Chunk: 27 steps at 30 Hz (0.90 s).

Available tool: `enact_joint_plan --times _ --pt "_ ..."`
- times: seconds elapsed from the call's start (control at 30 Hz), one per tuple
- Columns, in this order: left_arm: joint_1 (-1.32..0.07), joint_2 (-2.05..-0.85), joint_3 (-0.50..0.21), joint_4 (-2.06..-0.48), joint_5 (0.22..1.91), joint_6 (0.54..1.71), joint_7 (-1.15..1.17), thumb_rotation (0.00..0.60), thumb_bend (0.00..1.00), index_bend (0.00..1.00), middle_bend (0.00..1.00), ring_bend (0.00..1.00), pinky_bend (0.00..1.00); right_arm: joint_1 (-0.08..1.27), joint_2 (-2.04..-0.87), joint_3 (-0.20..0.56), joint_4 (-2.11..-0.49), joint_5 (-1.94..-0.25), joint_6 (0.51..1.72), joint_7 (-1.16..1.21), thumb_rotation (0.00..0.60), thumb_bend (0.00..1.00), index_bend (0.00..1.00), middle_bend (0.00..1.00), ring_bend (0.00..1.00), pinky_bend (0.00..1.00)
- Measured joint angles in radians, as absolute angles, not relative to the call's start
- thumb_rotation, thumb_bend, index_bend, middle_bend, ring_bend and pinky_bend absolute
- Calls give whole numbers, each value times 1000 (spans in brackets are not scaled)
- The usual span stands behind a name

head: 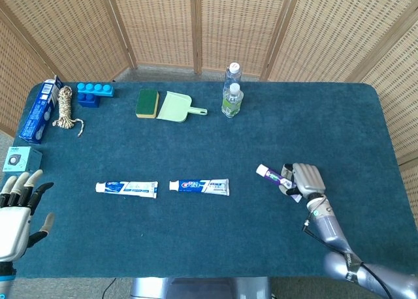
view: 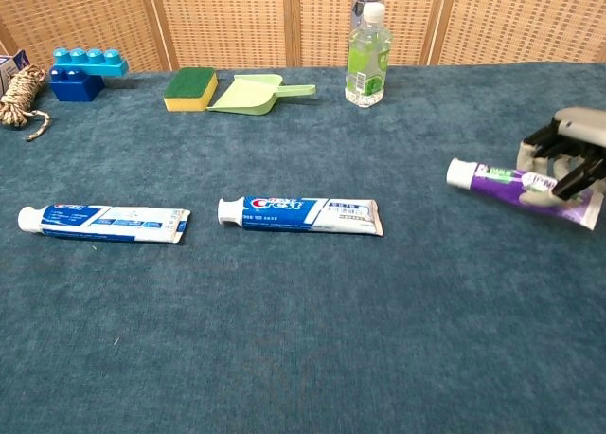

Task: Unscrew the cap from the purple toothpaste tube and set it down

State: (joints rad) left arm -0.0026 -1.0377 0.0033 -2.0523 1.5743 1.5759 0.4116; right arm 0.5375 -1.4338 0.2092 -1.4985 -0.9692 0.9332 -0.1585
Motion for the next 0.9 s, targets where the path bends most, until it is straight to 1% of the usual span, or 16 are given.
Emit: enact_joint_plan --times 0.23,0.37,0.53,0.6,0.77,0.9 --pt "-25 -1044 0 -2066 1580 1538 432 600 367 200 132 1 5 486 -1332 223 -1614 -1071 933 62 600 644 960 680 664 802" --pt "-49 -1051 -8 -2072 1576 1502 442 600 366 201 141 27 45 458 -1267 231 -1673 -1130 923 217 600 645 963 687 673 804" --pt "-114 -1066 -31 -2078 1565 1417 459 600 365 201 148 57 93 425 -1192 235 -1734 -1216 913 405 600 645 971 699 687 816" --pt "-142 -1070 -45 -2083 1555 1388 465 600 366 203 154 82 126 413 -1162 232 -1752 -1266 909 478 600 645 972 704 694 822" --pt "-198 -1075 -77 -2099 1525 1326 449 600 366 208 157 98 176 394 -1121 205 -1780 -1365 907 591 600 646 973 707 698 829" --pt "-251 -1074 -101 -2112 1499 1268 418 600 367 208 158 104 184 391 -1111 179 -1796 -1403 910 624 600 644 971 707 700 830"
